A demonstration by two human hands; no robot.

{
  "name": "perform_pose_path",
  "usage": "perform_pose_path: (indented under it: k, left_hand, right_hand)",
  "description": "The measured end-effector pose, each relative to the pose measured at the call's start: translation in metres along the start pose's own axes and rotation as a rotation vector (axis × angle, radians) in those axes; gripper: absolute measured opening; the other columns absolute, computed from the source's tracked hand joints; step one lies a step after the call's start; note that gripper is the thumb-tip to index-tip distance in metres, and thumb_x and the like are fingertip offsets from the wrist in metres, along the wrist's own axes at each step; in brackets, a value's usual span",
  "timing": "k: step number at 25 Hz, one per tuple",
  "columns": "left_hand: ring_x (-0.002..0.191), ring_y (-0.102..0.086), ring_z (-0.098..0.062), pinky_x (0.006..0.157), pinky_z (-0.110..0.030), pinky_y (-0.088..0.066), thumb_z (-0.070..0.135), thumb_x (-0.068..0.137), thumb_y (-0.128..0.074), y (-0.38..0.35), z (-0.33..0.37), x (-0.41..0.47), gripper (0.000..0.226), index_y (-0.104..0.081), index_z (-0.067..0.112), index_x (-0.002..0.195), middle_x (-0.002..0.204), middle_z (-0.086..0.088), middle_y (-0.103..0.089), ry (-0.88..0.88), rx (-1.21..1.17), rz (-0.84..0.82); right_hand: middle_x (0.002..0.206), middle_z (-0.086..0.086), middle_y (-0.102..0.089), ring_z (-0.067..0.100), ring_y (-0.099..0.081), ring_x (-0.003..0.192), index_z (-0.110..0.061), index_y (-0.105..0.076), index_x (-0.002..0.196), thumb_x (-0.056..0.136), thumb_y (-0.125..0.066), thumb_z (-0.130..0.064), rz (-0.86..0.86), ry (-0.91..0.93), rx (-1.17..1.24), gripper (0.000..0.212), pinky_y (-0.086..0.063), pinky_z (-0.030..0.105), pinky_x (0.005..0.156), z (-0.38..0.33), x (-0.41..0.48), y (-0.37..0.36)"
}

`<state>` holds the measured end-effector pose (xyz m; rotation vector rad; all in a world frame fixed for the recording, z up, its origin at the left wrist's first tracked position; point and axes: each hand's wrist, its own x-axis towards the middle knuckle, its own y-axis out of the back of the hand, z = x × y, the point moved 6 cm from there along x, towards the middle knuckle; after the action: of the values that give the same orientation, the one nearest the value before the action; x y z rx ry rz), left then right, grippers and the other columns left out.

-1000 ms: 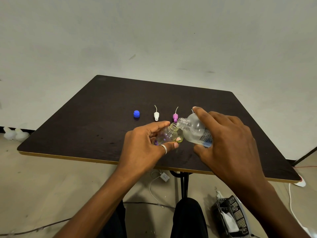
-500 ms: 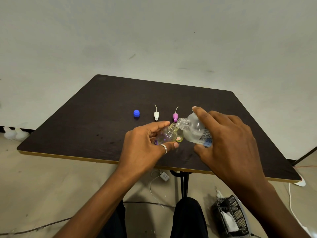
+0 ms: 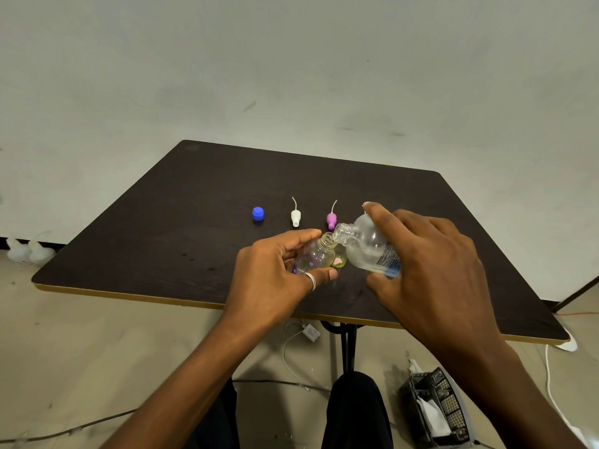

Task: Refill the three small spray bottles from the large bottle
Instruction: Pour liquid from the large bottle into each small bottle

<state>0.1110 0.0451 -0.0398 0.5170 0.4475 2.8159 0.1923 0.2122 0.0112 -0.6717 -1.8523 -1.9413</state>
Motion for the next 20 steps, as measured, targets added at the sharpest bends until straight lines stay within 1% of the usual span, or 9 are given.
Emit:
perform_pose_path:
  k: [2, 4, 8, 12, 20]
  left_hand:
    - [0.099, -0.066, 0.009, 0.081, 0.0, -0.046, 0.025, 0.066, -0.09, -0.001, 0.0, 0.0, 0.062, -0.068, 0.025, 0.125, 0.114, 0.012, -0.072, 0.0, 0.003, -0.003]
    - [0.097, -0.064, 0.013, 0.078, 0.002, -0.044, 0.025, 0.066, -0.09, -0.001, 0.0, 0.0, 0.062, -0.068, 0.024, 0.124, 0.114, 0.013, -0.072, -0.002, 0.002, -0.005]
    - [0.098, -0.062, 0.016, 0.078, 0.002, -0.043, 0.025, 0.066, -0.09, -0.002, -0.002, 0.0, 0.061, -0.068, 0.024, 0.124, 0.111, 0.014, -0.073, -0.002, -0.003, -0.002]
    - [0.097, -0.064, 0.014, 0.08, 0.0, -0.046, 0.026, 0.066, -0.09, -0.003, -0.004, 0.0, 0.062, -0.068, 0.025, 0.124, 0.11, 0.014, -0.073, 0.001, 0.001, -0.001]
    - [0.098, -0.066, 0.01, 0.084, -0.005, -0.05, 0.026, 0.066, -0.091, -0.005, -0.011, -0.001, 0.061, -0.068, 0.026, 0.124, 0.111, 0.013, -0.073, 0.012, 0.01, 0.007]
  right_hand:
    - [0.119, 0.009, -0.066, 0.037, -0.061, 0.106, -0.024, -0.049, 0.139, 0.059, -0.09, -0.036, 0.004, 0.002, 0.001, 0.09, -0.05, 0.053, 0.086, 0.0, 0.0, 0.0]
    - [0.119, 0.009, -0.066, 0.037, -0.061, 0.106, -0.024, -0.05, 0.138, 0.059, -0.09, -0.036, 0.0, 0.0, 0.003, 0.09, -0.05, 0.053, 0.086, 0.0, 0.0, 0.0]
    - [0.121, 0.008, -0.066, 0.036, -0.06, 0.108, -0.025, -0.048, 0.14, 0.061, -0.089, -0.037, -0.013, -0.004, -0.002, 0.089, -0.05, 0.052, 0.086, 0.001, 0.0, -0.002]
    - [0.119, 0.008, -0.066, 0.036, -0.061, 0.106, -0.024, -0.05, 0.138, 0.06, -0.089, -0.035, -0.005, 0.001, -0.006, 0.088, -0.05, 0.05, 0.085, 0.001, 0.0, -0.004]
    - [0.12, 0.006, -0.065, 0.034, -0.06, 0.107, -0.027, -0.049, 0.139, 0.063, -0.087, -0.036, -0.025, 0.0, -0.013, 0.085, -0.05, 0.049, 0.086, 0.0, -0.001, -0.011]
